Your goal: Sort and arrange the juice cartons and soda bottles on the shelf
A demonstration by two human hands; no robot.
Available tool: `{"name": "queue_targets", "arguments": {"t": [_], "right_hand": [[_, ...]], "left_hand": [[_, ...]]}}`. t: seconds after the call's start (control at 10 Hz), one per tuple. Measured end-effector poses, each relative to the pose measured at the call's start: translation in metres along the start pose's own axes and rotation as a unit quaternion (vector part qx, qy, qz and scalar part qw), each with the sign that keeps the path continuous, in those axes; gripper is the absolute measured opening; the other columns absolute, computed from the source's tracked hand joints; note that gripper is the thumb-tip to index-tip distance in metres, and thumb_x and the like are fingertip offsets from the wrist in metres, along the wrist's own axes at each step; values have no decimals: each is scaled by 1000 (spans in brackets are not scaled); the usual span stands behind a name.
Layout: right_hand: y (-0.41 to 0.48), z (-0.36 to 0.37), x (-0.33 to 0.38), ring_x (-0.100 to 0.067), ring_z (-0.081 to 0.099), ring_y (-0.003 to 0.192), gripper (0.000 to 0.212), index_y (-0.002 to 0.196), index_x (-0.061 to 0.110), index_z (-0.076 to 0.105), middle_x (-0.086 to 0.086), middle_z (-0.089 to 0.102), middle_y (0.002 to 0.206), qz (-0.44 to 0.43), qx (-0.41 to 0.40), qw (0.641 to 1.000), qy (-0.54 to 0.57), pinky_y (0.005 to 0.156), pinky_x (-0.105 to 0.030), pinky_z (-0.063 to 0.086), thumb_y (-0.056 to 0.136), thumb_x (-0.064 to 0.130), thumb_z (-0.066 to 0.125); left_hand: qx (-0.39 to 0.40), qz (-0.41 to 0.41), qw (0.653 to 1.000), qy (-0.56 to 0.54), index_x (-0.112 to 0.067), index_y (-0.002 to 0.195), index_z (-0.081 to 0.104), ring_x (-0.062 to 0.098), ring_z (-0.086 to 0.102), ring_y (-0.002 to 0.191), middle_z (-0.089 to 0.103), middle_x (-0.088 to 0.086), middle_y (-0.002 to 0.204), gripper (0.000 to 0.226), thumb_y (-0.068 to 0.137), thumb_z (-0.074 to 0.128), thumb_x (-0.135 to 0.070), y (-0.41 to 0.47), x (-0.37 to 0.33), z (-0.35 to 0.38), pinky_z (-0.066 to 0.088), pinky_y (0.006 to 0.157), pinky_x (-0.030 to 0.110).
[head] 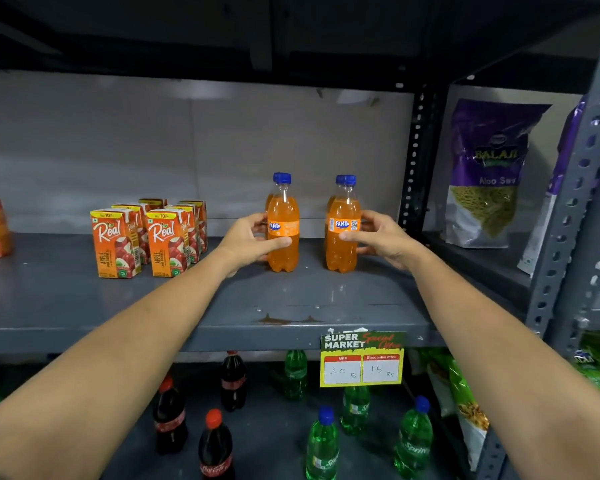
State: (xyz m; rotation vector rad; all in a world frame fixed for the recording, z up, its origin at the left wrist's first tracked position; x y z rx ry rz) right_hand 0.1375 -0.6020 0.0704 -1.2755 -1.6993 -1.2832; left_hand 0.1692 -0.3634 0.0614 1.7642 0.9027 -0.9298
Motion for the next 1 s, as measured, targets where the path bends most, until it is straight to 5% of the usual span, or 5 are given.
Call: {"name": "queue_targets", "arguments": {"t": [0.2, 0.5, 0.8, 0.9, 1.0], "right_hand": [[-1, 2, -4, -13, 62, 102, 60, 103, 40, 54, 6, 63, 113, 8, 6, 1000, 8, 68, -25, 56, 51, 43, 84], [1, 5, -7, -18, 62, 109, 51, 108, 35, 54, 1, 64, 116, 17, 30, 999, 42, 87, -39, 54, 66, 24, 81], [2, 8, -11, -17, 63, 106, 56, 108, 37, 52, 1, 63, 115, 31, 41, 995, 82, 77, -33, 56, 59, 42, 80], [-2, 4, -9, -20, 63, 105, 61, 112, 35, 50, -2, 63, 116, 35, 9, 992, 125, 77, -36, 55, 61, 55, 76], [-16, -9, -7, -22, 62, 108, 69, 121, 25, 49, -4, 63, 119, 24, -72, 986, 146, 83, -42, 54, 67, 65, 65]], "left_hand": [[23, -10, 1000, -13, -20, 130, 47, 23, 57, 115, 58, 5, 125, 60, 77, 75, -20, 1, 4, -1, 55, 85, 41], [63, -20, 997, -42, -17, 135, 44, 23, 57, 117, 58, 7, 129, 62, 79, 72, -18, 2, 9, 3, 52, 93, 43], [91, -70, 990, -86, -14, 133, 47, 22, 56, 119, 59, 7, 129, 62, 77, 73, -18, -4, 23, 8, 49, 93, 33], [64, -63, 995, -46, -13, 132, 46, 19, 53, 120, 56, 6, 132, 66, 74, 77, -22, -11, 22, 5, 46, 90, 28], [-56, -21, 995, 83, -13, 133, 45, 21, 49, 125, 54, 6, 136, 74, 71, 80, -35, -27, 10, -19, 41, 101, 33]]}}
Point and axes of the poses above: each hand's wrist, its own y-axis towards the middle knuckle, its own z-axis out of the palm, x = y × z, the point moved 9 cm from there along y, towards the middle knuckle
